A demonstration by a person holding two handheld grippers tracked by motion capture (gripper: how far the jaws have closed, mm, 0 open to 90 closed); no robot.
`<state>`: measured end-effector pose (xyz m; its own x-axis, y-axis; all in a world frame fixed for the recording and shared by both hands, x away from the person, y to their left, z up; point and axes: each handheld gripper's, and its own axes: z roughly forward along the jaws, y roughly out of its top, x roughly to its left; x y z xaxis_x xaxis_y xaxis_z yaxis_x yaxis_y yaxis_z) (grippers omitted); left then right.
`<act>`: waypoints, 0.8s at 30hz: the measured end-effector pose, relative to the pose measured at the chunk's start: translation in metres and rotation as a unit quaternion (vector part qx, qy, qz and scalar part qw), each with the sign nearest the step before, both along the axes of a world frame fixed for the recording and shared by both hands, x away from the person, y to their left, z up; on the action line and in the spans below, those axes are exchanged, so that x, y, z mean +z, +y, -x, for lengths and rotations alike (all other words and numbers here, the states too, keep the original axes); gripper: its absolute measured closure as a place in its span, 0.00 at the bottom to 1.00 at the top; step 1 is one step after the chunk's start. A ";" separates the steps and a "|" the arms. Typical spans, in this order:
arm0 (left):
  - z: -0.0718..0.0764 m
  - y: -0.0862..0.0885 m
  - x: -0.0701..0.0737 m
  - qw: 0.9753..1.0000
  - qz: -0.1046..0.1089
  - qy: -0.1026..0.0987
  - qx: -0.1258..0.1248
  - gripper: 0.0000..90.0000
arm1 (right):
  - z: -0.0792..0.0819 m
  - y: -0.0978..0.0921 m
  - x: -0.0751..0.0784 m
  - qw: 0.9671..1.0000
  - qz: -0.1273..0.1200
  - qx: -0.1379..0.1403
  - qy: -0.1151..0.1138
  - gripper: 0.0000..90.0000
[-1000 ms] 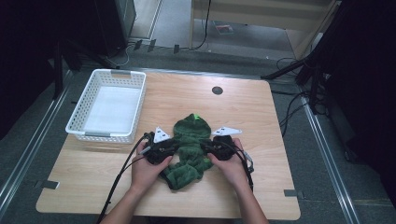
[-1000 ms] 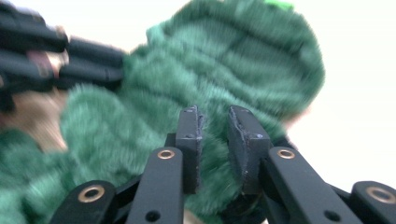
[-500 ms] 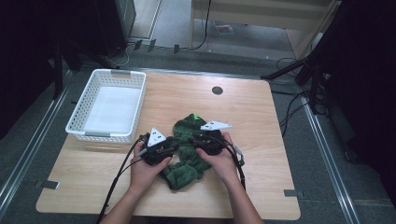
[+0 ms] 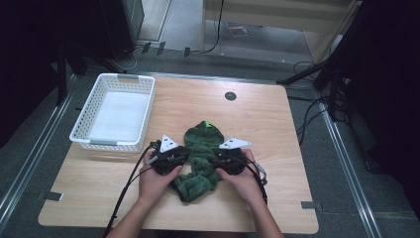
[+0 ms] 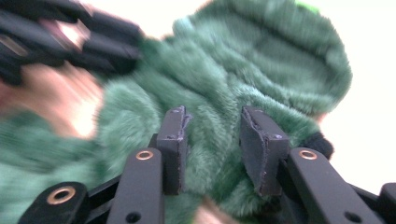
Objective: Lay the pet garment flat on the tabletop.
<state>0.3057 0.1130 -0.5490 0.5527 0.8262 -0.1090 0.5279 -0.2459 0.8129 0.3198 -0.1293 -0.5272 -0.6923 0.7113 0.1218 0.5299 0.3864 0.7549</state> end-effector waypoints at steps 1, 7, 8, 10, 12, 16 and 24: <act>0.002 0.000 0.000 1.000 0.003 -0.008 -0.002 0.65 | 0.002 -0.004 0.006 1.000 -0.024 0.000 0.001 0.69; 0.005 0.001 0.001 1.000 0.007 -0.026 -0.002 0.63 | 0.050 -0.012 0.029 0.997 -0.080 -0.002 -0.015 0.73; 0.006 0.002 0.001 0.999 0.011 -0.031 0.000 0.62 | 0.061 -0.008 0.031 0.996 -0.083 0.020 -0.015 0.71; 0.011 0.006 0.003 0.998 0.024 -0.051 0.012 0.63 | 0.083 0.004 0.032 0.995 -0.083 0.050 -0.017 0.64; 0.018 0.015 0.006 0.997 0.058 -0.052 0.025 0.65 | 0.102 0.017 0.028 0.995 -0.076 0.071 -0.016 0.58; 0.048 0.028 0.007 0.998 0.050 -0.022 0.021 0.65 | 0.127 0.040 0.017 0.995 -0.043 0.086 -0.032 0.55; 0.072 0.044 -0.001 0.998 0.053 0.023 0.008 0.64 | 0.126 0.065 -0.003 0.996 -0.005 0.086 -0.036 0.61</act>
